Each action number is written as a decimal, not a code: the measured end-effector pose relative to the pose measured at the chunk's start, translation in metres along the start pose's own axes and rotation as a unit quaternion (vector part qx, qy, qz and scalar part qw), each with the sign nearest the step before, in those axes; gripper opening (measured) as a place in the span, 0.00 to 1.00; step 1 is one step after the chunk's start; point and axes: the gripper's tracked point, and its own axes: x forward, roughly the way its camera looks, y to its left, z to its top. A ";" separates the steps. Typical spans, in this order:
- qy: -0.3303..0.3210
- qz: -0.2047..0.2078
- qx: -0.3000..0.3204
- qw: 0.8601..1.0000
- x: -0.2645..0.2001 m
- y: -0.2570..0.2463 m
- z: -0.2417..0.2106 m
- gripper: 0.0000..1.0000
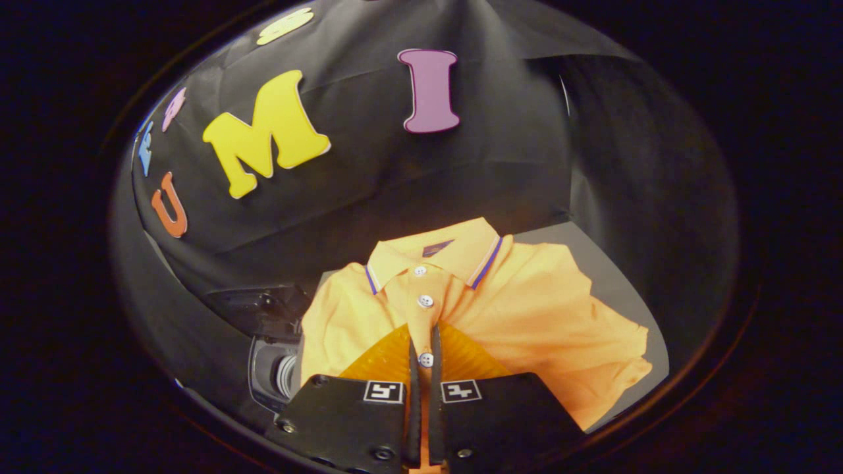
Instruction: Put the clothes into the washing machine and then close the washing machine lid.
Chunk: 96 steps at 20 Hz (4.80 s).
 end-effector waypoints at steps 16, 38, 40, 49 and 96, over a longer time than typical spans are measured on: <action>-0.124 0.102 -0.044 0.986 -0.143 0.150 0.054 0.07; 0.006 0.202 -0.085 0.976 -0.065 0.352 -0.081 0.07; 0.034 0.200 -0.084 0.976 -0.042 0.358 -0.098 0.08; 0.116 0.172 -0.101 0.973 0.055 0.374 -0.154 0.07; 0.132 0.050 -0.139 0.980 0.102 0.323 -0.188 0.76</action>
